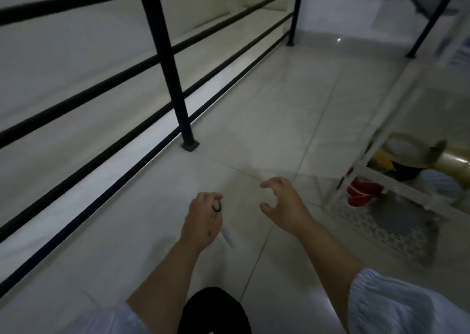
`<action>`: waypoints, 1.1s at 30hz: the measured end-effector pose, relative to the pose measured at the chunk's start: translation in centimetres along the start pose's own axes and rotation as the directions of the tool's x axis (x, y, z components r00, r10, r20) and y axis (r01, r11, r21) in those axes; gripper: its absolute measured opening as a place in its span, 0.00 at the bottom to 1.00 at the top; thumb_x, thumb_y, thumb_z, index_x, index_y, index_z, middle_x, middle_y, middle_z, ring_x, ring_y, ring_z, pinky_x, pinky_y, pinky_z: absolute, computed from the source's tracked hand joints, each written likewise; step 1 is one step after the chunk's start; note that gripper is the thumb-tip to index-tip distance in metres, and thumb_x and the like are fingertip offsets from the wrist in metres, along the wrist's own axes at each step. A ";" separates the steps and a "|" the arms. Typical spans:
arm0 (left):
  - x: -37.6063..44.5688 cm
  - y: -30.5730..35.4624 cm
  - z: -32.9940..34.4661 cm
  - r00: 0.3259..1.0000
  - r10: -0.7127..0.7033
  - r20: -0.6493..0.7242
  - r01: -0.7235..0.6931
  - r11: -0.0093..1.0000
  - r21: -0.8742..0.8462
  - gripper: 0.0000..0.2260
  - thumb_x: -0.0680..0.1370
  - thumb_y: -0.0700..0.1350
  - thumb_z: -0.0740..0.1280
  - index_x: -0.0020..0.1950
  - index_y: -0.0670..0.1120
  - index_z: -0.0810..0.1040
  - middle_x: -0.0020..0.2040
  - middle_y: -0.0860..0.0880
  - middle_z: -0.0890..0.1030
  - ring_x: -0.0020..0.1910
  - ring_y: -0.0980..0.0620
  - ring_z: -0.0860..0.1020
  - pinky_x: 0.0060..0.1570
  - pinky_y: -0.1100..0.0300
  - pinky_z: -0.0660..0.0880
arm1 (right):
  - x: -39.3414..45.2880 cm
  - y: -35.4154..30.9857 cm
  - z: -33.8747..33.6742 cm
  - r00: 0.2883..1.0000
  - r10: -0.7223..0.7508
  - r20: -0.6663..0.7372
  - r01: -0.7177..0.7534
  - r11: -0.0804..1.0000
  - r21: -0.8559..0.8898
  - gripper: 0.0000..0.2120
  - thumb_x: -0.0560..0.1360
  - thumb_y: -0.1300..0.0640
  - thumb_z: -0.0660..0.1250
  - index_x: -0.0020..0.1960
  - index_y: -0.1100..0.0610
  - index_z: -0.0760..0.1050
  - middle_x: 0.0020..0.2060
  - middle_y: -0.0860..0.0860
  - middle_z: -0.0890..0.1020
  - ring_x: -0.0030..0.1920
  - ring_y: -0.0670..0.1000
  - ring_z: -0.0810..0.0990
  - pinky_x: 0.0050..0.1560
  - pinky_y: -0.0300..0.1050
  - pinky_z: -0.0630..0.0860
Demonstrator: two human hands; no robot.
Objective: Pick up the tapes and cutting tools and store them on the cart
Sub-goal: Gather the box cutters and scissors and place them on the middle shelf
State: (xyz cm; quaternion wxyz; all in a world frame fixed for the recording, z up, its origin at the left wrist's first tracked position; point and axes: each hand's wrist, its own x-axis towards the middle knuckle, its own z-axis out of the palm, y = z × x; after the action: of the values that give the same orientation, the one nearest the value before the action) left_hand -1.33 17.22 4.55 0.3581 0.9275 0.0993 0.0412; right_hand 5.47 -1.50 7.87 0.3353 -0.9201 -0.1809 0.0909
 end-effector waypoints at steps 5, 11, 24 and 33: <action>1.8 -6.4 2.4 0.981 -0.153 0.116 0.157 0.987 -0.024 0.26 0.69 0.53 0.54 0.62 0.40 0.71 0.60 0.40 0.72 0.60 0.43 0.71 0.59 0.60 0.64 | 4.5 1.2 7.9 0.988 0.033 0.148 -0.035 0.999 0.011 0.21 0.72 0.62 0.66 0.64 0.58 0.69 0.63 0.56 0.70 0.62 0.54 0.70 0.56 0.34 0.61; 4.3 -12.2 6.5 0.889 -0.413 0.196 0.442 0.886 -0.140 0.19 0.76 0.38 0.62 0.67 0.40 0.65 0.66 0.39 0.67 0.64 0.42 0.69 0.62 0.58 0.66 | 7.8 4.5 15.8 0.929 0.145 0.339 -0.152 0.988 -0.006 0.21 0.73 0.61 0.66 0.65 0.61 0.68 0.64 0.59 0.69 0.64 0.55 0.69 0.62 0.38 0.62; 7.4 -17.3 12.3 0.787 -0.504 0.357 0.595 0.773 -0.220 0.29 0.77 0.37 0.60 0.74 0.43 0.49 0.75 0.44 0.53 0.72 0.44 0.61 0.62 0.61 0.65 | 10.8 7.8 25.0 0.830 0.371 0.417 -0.315 0.928 -0.198 0.18 0.70 0.61 0.67 0.59 0.62 0.69 0.56 0.61 0.74 0.58 0.61 0.72 0.54 0.51 0.72; 10.4 -17.0 14.0 0.676 -0.672 0.303 0.719 0.509 -0.474 0.17 0.72 0.37 0.66 0.59 0.41 0.68 0.56 0.39 0.73 0.49 0.45 0.77 0.44 0.59 0.78 | 11.1 7.8 28.2 0.850 0.395 0.347 -0.310 0.910 -0.277 0.08 0.76 0.66 0.57 0.52 0.64 0.71 0.53 0.61 0.78 0.54 0.60 0.75 0.52 0.48 0.70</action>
State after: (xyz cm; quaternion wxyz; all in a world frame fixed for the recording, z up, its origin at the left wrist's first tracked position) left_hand 8.27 22.51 -17.19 0.6016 0.6623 0.4313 -0.1161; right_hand 9.67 13.85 -19.09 0.1699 -0.9301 -0.0808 0.3155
